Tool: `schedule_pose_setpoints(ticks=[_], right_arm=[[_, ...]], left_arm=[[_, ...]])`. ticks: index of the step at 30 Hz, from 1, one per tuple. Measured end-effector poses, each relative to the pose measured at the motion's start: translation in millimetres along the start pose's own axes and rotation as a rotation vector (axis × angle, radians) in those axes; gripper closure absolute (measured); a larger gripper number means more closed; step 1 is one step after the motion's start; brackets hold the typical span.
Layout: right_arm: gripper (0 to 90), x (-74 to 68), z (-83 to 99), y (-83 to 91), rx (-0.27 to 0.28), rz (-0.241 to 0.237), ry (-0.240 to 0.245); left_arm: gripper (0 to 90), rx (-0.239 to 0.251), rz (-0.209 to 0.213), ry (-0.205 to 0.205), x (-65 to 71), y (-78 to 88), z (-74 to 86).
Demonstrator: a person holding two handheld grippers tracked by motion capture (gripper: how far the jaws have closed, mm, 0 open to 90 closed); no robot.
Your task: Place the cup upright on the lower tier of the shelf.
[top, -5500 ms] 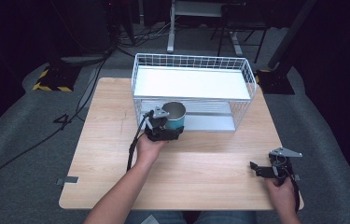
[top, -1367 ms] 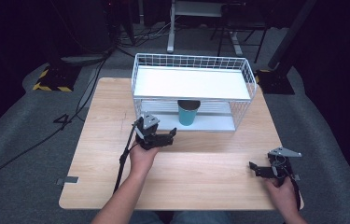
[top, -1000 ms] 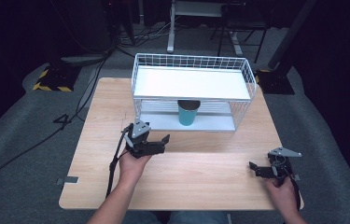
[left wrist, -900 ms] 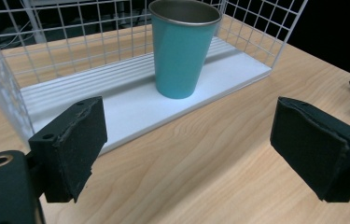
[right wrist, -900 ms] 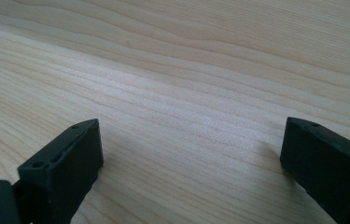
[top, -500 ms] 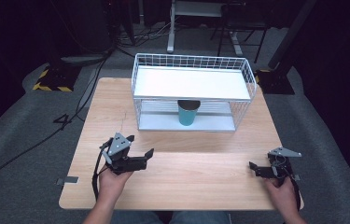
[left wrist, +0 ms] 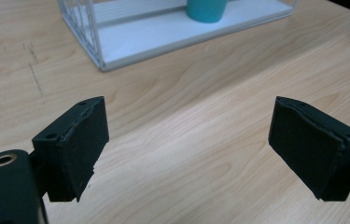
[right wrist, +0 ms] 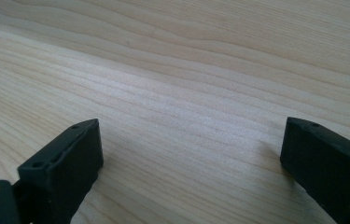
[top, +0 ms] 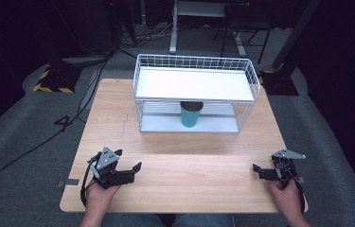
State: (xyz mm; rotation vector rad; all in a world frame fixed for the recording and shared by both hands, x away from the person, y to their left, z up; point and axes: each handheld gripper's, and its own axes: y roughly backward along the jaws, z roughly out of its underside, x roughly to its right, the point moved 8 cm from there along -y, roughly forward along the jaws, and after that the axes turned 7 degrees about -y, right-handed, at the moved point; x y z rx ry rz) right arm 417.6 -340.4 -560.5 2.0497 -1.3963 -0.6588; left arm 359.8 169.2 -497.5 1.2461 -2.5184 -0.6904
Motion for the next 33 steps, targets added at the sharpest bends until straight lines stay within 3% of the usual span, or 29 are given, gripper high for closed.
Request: schedule_pose_setpoints(ticks=[7, 14, 18, 24, 28, 33], right_arm=[[5.9, 0.0, 0.0, 0.0, 0.000, 0.000, 0.000], [5.9, 0.0, 0.0, 0.0, 0.000, 0.000, 0.000], [5.9, 0.0, 0.0, 0.0, 0.000, 0.000, 0.000], [6.0, 0.0, 0.0, 0.0, 0.000, 0.000, 0.000], [6.0, 0.0, 0.0, 0.0, 0.000, 0.000, 0.000], [6.0, 0.0, 0.0, 0.0, 0.000, 0.000, 0.000]], left_arm=[[12.7, -0.092, 0.003, 0.017, -12.6, -3.8, 27.5], [13.3, -0.179, 0.005, 0.036, -21.2, -10.6, 43.8], [13.4, -0.233, -0.014, 0.013, -25.0, -14.6, 52.4], [13.4, -0.260, -0.034, 0.002, -28.3, -19.3, 61.5], [12.9, -0.271, -0.055, -0.049, -30.0, -20.5, 63.2], [11.6, -0.272, -0.052, -0.044, -31.1, -21.1, 63.4]])
